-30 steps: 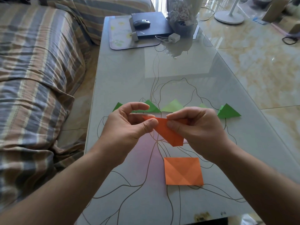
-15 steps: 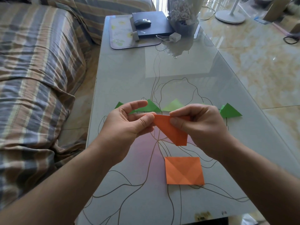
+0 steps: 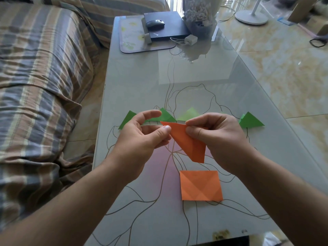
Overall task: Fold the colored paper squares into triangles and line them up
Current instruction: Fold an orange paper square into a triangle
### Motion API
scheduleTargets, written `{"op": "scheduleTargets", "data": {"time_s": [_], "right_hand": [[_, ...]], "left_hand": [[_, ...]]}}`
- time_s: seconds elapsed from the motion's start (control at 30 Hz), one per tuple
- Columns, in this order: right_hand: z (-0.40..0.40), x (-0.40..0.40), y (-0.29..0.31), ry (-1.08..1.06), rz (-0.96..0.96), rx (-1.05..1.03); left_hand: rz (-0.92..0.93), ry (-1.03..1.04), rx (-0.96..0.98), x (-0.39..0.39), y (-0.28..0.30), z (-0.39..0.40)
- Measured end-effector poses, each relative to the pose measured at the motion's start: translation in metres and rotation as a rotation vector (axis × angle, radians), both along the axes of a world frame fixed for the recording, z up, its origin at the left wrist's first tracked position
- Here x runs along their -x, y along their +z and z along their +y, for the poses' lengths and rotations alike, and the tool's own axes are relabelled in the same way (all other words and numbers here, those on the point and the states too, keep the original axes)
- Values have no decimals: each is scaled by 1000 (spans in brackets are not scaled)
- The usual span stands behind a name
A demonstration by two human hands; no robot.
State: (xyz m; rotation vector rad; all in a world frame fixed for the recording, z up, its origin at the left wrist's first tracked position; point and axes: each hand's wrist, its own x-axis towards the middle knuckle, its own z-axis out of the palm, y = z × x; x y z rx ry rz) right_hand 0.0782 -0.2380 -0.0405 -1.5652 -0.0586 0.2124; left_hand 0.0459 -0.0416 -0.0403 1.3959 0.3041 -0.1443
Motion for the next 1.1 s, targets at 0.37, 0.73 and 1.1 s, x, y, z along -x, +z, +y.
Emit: {"op": "scheduleTargets", "data": {"time_s": [0.37,0.73,1.1], "right_hand": [[2,-1,-5,-4,152,-149],[4,-3,-8,-13,188,-138],[3,-5,-8,-42,169,-132]], "left_hand": [[51,-57,118,6,-3,-12],[77,-71,106,8,-8,-17],[56,-83,-29,9,-10,-18]]}}
